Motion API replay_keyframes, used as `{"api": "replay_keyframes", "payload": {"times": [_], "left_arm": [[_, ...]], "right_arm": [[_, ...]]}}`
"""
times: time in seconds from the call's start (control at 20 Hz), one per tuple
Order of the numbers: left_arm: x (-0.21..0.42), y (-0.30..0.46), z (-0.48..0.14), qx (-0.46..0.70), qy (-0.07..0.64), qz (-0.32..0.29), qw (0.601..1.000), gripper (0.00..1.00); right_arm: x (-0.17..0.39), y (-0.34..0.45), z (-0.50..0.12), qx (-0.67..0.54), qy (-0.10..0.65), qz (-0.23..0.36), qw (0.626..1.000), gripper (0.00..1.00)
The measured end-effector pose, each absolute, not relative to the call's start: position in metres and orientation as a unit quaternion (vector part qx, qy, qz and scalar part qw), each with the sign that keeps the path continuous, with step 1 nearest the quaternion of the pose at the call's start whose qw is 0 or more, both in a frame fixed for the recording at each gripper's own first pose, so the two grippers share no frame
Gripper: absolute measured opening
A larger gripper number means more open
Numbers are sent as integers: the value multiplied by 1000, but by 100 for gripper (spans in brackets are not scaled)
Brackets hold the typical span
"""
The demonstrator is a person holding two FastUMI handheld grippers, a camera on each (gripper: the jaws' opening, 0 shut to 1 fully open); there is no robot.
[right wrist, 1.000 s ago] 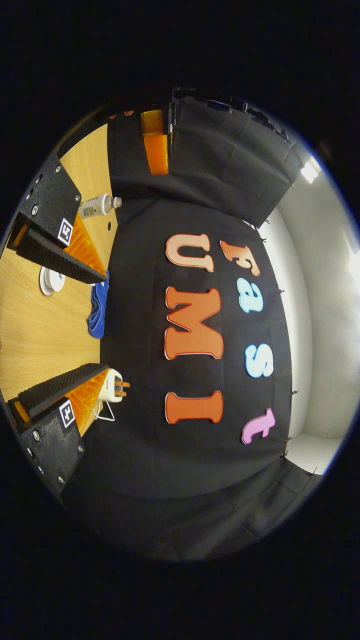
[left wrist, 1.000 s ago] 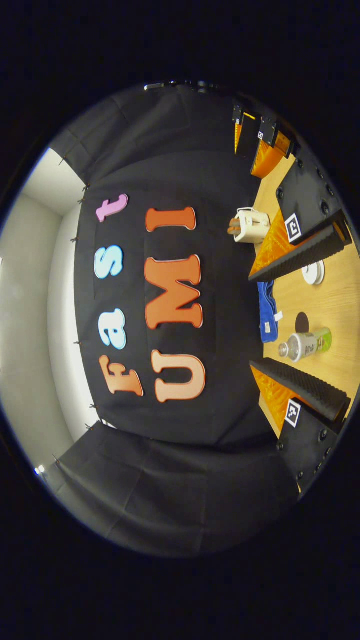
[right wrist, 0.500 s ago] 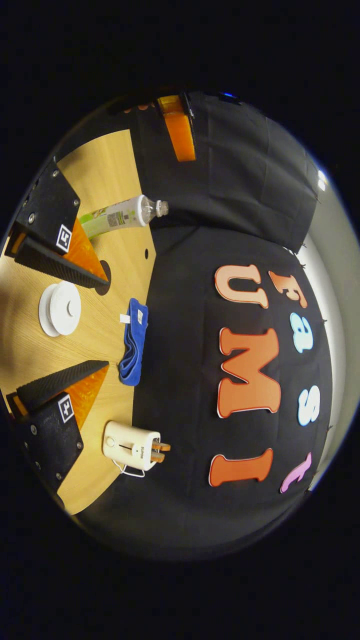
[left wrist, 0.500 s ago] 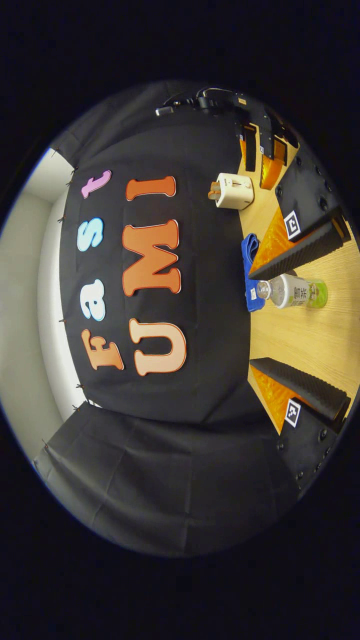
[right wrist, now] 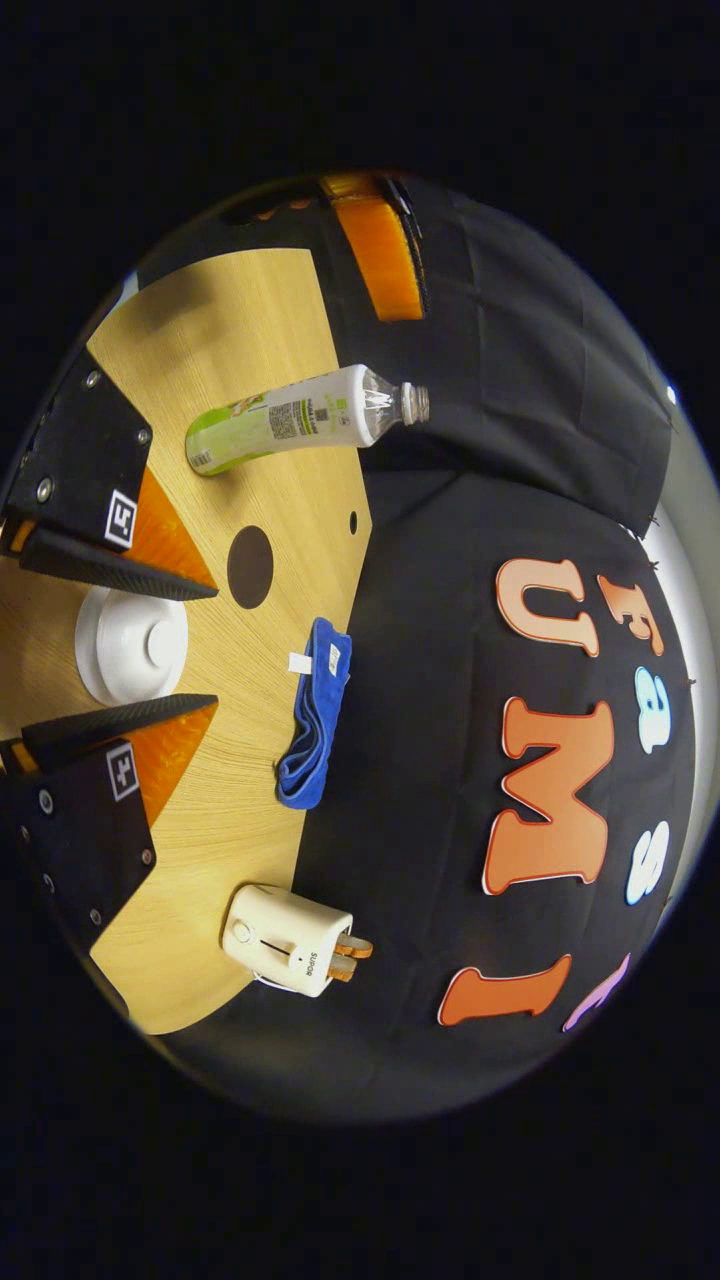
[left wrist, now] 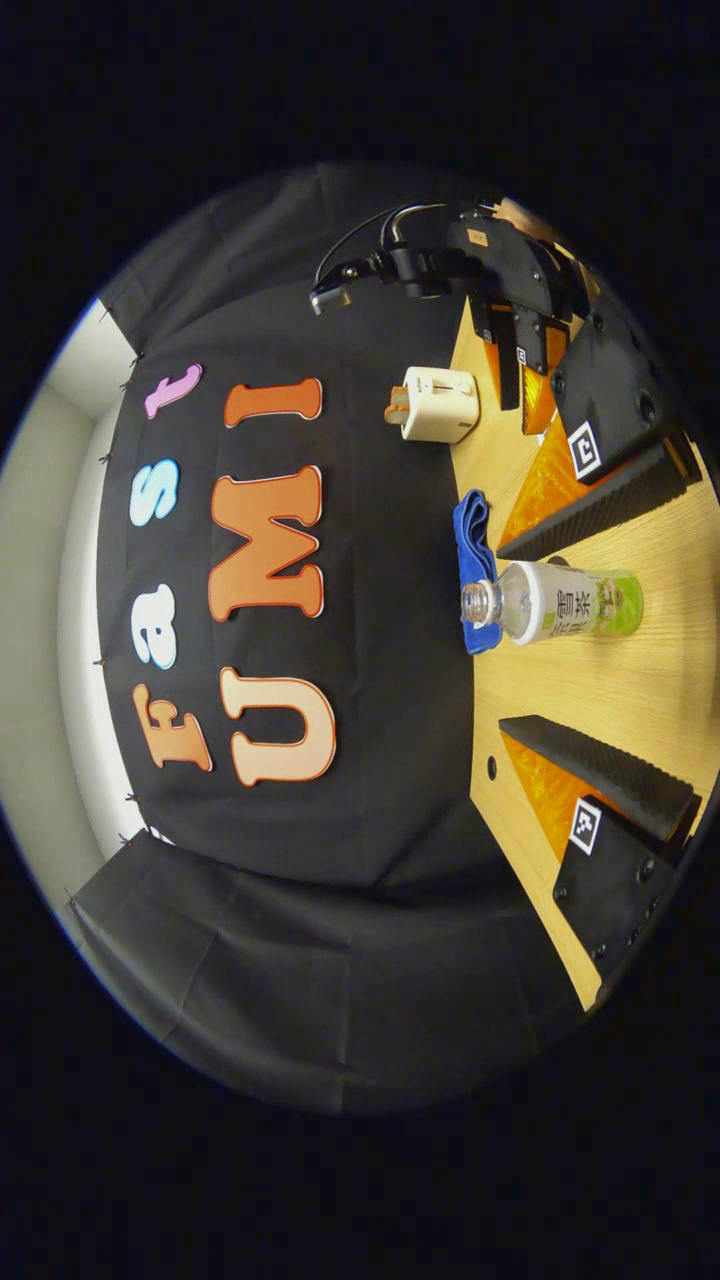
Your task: Open the teacup lid with one hand, grasp the water bottle and pour water into the teacup with the other hand; after pouring, place the water bottle on the coaster and then close the teacup lid.
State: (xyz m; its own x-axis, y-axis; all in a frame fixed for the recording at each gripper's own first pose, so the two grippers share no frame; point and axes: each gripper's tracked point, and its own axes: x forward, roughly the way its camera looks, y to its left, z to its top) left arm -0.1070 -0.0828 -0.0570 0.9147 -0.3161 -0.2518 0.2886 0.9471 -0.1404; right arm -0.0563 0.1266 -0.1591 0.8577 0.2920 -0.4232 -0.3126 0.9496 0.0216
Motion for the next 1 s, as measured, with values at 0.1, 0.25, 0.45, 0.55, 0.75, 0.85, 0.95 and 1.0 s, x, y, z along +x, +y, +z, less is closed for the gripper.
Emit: {"api": "replay_keyframes", "payload": {"times": [0.1, 0.25, 0.45, 0.55, 0.75, 0.85, 0.95, 1.0], "left_arm": [[-108, -90, -66, -45, 141, -164, 975, 100], [-109, -101, -85, -36, 157, -169, 972, 100], [-107, -105, -98, -42, 173, -170, 969, 100], [-109, -109, -103, -45, 179, -172, 968, 100], [-112, -117, -116, -28, 190, -183, 964, 99], [-111, -123, -127, -21, 196, -186, 962, 100], [-110, -131, -138, -26, 211, -186, 959, 100], [-109, -131, -144, -29, 218, -180, 959, 100]], "right_arm": [[-54, 130, -168, -26, 228, 163, 960, 50], [-54, 127, -190, -48, 257, 153, 953, 42], [-51, 129, -188, -38, 255, 156, 954, 27], [-53, 130, -188, -33, 257, 162, 952, 24], [-47, 124, -168, 1, 234, 153, 960, 20], [-48, 121, -159, 12, 224, 155, 962, 20], [-47, 115, -149, 12, 215, 151, 965, 20], [-47, 112, -144, 11, 209, 148, 967, 20]]}}
